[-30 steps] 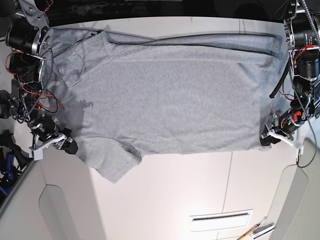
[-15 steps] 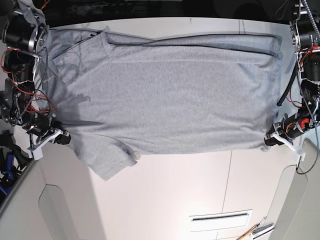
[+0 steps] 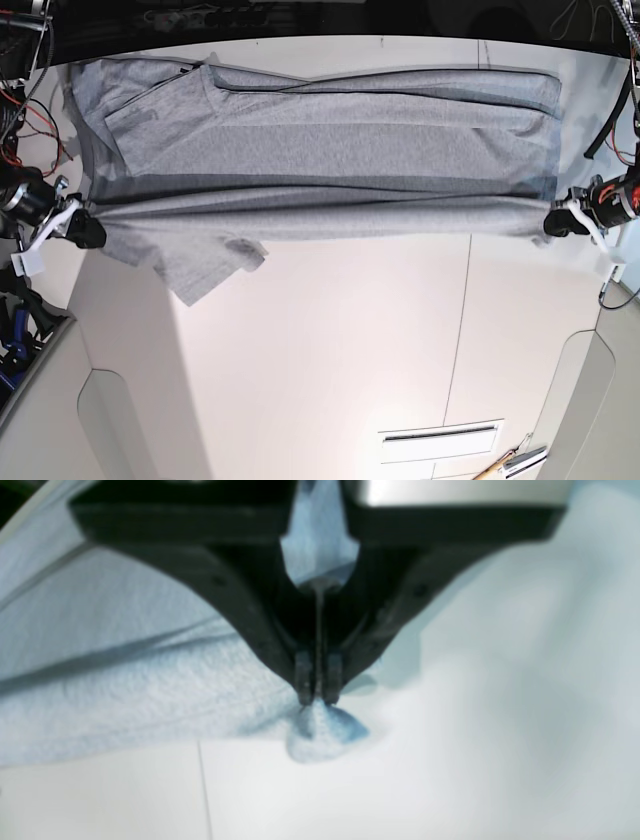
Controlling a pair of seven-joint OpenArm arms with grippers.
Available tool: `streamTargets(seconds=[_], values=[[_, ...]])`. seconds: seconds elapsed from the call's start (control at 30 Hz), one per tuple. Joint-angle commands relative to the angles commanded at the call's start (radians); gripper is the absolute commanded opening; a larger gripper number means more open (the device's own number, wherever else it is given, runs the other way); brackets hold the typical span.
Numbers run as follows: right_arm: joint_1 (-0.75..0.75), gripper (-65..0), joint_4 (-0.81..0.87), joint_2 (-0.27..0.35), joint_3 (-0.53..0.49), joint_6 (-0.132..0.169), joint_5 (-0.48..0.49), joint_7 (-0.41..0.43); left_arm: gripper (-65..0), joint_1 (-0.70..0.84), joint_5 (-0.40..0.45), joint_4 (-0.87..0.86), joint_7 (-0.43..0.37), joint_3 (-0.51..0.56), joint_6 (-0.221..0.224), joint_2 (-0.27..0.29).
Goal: Fold the T-shirt properly
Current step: 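Fold the hem edge over onto the folded shoulder edge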
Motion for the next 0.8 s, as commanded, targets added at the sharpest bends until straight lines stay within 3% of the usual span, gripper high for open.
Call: streamTargets(seconds=[0.17, 0.23, 0.27, 0.3, 0.43, 0.57, 0.7, 0.8], values=[[-0.053, -65.0, -0.009, -0.006, 0.000, -0.014, -0.081, 0.012, -65.0, 0.056, 0.020, 0.010, -0.037, 0.000, 0.000, 0.014], [-0.058, -40.7, -0.009, -0.006, 0.000, -0.015, -0.095, 0.020, -65.0, 0.058, 0.041, 0.010, -0.038, 0.000, 0.000, 0.033], [-0.057, -32.2, -0.009, -0.006, 0.000, -0.024, -0.094, 0.021, -65.0, 0.058, 0.047, 0.010, -0.038, 0.000, 0.000, 0.042], [-0.052, -28.8, -0.008, -0.006, 0.002, -0.025, -0.094, 0.029, -65.0, 0.058, 0.049, 0.010, -0.037, 0.000, 0.000, 0.050], [-0.012, -28.8, -0.008, -0.006, 0.034, -0.024, -0.052, 0.116, -65.0, 0.058, 0.055, 0.010, -0.037, 0.000, 0.000, 0.063], [0.073, -28.8, -0.008, -0.055, 0.036, -0.025, -0.088, 0.125, -65.0, 0.058, 0.074, 0.010, -0.037, 0.000, 0.000, 0.063], [0.125, -28.8, -0.029, -0.158, 0.018, -0.026, -0.217, 0.165, -65.0, 0.060, 0.069, 0.010, -0.038, 0.000, 0.000, 0.064], [0.167, -28.8, -0.150, -0.197, -0.071, -0.026, -0.309, 0.247, -65.0, 0.060, 0.070, 0.010, -0.076, 0.000, 0.000, 0.064]])
